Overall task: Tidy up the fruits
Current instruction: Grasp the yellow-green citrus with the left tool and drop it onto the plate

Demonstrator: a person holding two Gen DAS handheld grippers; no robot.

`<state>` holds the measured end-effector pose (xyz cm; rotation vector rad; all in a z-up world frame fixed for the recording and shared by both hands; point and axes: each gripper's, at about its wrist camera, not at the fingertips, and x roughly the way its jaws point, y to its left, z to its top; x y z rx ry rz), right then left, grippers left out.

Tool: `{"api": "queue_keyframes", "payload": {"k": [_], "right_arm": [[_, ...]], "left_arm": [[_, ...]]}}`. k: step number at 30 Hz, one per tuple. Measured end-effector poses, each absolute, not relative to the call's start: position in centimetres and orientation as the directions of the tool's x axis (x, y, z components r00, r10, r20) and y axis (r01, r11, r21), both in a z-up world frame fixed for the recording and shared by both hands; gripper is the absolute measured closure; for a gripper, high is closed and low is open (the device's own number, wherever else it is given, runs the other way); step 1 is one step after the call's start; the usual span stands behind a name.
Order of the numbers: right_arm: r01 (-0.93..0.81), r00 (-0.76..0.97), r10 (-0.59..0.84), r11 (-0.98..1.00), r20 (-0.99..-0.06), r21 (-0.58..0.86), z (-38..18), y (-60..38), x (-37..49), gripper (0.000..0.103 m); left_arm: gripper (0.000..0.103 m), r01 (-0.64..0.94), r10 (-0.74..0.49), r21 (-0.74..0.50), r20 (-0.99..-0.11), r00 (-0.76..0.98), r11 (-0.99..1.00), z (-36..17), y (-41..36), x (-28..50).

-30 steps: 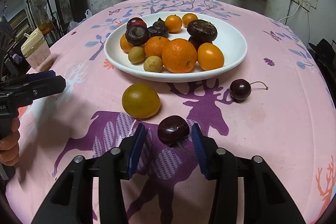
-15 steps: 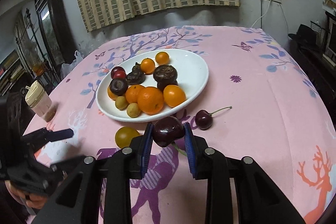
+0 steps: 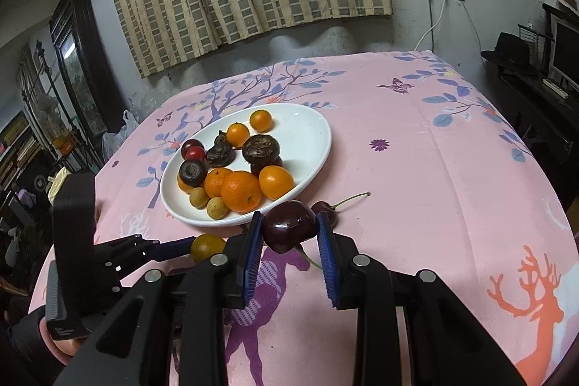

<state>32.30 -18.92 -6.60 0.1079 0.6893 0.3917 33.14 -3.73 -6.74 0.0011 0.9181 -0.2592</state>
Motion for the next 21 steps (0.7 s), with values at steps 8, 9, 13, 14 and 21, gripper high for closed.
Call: {"api": "queue_keyframes", "payload": {"k": [8,9,13,14,21], "right_arm": [[-0.327,0.691,0.389,0.920,-0.610,0.217,-6.8,-18.6,32.2,0.073],[-0.331,0.688,0.390,0.919,-0.613,0.213,-6.9,-18.4,32.2,0.073],[-0.362,0.666,0.401,0.911,-0.629,0.198,-7.4,-17.4,31.8,0.073],[-0.372,0.658,0.407,0.907,-0.633,0.196,-7.5,-17.0,31.7,0.073],[-0.479,0.663,0.491,0.859,-0.566,0.184,-4.1,-13.0,32.3,0.073]], "left_arm": [[0.064,0.211,-0.207,-0.101,-0.790,0.577,0.972,-7.4,-3.4,33.7],[0.065,0.211,-0.212,-0.107,-0.790,0.575,0.972,-7.4,-3.2,33.6],[0.065,0.229,-0.249,-0.141,-0.788,0.563,0.963,-6.6,-2.5,31.9],[0.065,0.238,-0.261,-0.149,-0.783,0.565,0.960,-6.2,-2.2,31.5],[0.065,0.240,-0.262,-0.128,-0.678,0.687,0.962,0.3,0.9,32.5]]}}
